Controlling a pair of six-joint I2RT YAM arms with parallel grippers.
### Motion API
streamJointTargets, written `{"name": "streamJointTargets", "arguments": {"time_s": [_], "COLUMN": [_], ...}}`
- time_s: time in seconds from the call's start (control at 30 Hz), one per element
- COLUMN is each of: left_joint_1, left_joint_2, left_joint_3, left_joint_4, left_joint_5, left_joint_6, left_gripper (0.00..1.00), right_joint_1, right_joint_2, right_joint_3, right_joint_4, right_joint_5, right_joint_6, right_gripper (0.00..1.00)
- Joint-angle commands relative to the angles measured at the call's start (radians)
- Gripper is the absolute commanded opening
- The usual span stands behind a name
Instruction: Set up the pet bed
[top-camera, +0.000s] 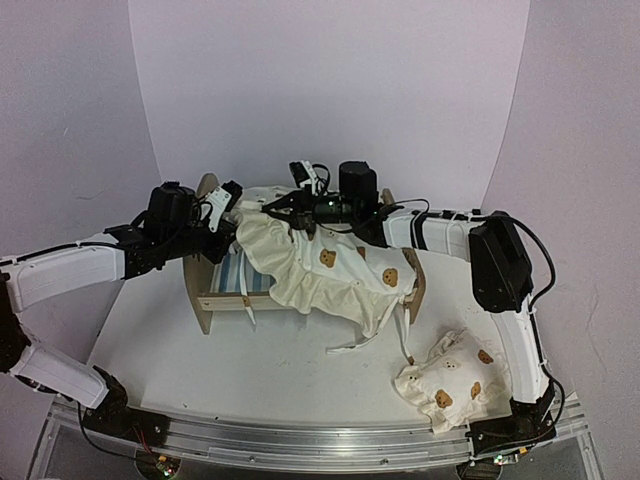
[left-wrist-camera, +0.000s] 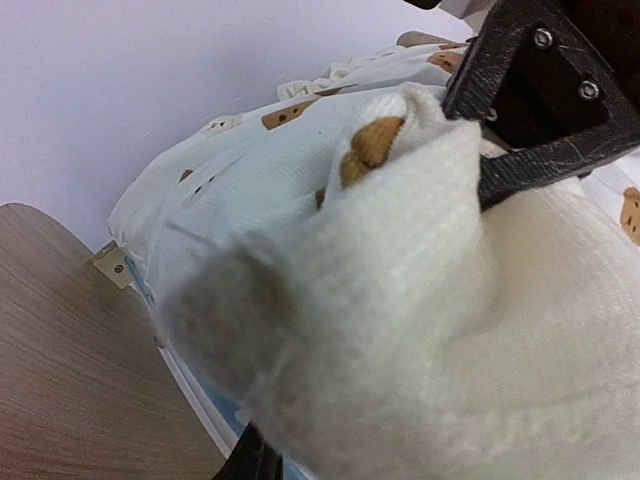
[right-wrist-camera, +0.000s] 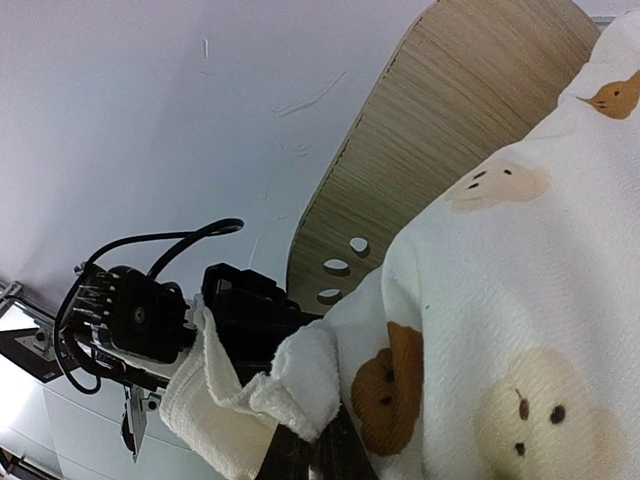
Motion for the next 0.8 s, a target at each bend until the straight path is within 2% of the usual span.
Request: {"name": "streamJointTargets", "arguments": {"time_s": [0.0,0.1,0.2,0.37,0.47,0.53,0.6,0.7,0.77], "left_joint_1": [0.010,0.010,0.010,0.011,0.016,0.017,0.019,0.021,0.021], "left_joint_2": [0.037,0.039,0.029,0.015,0.058,0.087,0.097,0.068,0.038], "left_joint_3": [0.045,0.056,0.069,0.054,0.057,0.063,0.070,0.081,0.079], "left_joint_4": [0.049,0.036,0.003,-0.032,-0.014,0.010,0.033,0.060,0.061], "left_joint_5": [-0.063,-0.079,-0.026,-0.053,-0.048,-0.061,-0.095,-0.071,-0.069], "left_joint_6": [-0.026,-0.035,-0.025,0.012,0.035,0.037,0.036,0.058,0.088], "left_gripper": [0.19,0.22,0.23,0.34,0.33,0.28,0.18,0.04,0.00], "right_joint_1": [-0.010,-0.010,-0.010,-0.010,-0.010,-0.010,-0.009,-0.010,-0.010], "right_joint_2": [-0.022,-0.021,-0.015,-0.016,-0.014,-0.016,-0.017,-0.022,-0.022], "right_joint_3": [0.048,0.051,0.060,0.065,0.070,0.070,0.067,0.057,0.058], "right_joint_4": [0.065,0.065,0.065,0.065,0.066,0.068,0.070,0.070,0.071], "right_joint_5": [0.009,0.007,0.003,-0.002,-0.003,-0.002,-0.004,-0.002,-0.001], "right_joint_6": [0.004,0.003,0.003,0.001,0.003,0.004,0.005,0.003,0.003], "right_gripper": [0.00,0.00,0.00,0.00,0.00,0.00,0.00,0.00,0.00]}}
